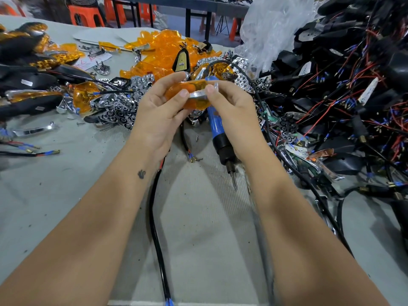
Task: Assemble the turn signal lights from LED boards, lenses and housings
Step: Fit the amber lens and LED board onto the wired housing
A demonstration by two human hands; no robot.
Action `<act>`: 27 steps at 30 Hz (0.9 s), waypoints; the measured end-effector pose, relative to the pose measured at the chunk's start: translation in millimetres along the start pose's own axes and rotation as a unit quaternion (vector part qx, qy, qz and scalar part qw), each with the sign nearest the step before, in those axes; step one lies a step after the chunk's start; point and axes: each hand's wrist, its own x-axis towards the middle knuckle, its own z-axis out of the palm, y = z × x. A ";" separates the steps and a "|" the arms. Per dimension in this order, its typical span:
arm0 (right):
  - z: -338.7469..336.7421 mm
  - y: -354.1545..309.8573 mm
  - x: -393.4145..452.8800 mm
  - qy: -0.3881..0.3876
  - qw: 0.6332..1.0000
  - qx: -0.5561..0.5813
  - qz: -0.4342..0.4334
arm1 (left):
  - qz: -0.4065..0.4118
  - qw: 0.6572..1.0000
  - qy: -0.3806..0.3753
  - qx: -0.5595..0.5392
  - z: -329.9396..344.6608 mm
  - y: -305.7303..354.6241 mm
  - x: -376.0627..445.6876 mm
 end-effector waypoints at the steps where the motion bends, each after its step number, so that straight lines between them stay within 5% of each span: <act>1: -0.6 0.8 0.6 -0.009 1.000 0.016 -0.001 | 0.001 1.000 -0.005 -0.002 -0.1 0.0 -0.1; 8: -4.7 -0.5 7.4 -0.015 0.985 0.143 0.090 | 0.002 1.000 -0.023 0.003 1.4 -0.1 -2.7; 27: -12.4 -1.9 4.6 -0.055 0.968 0.219 0.108 | 0.011 0.995 -0.083 0.053 7.4 -0.5 -7.7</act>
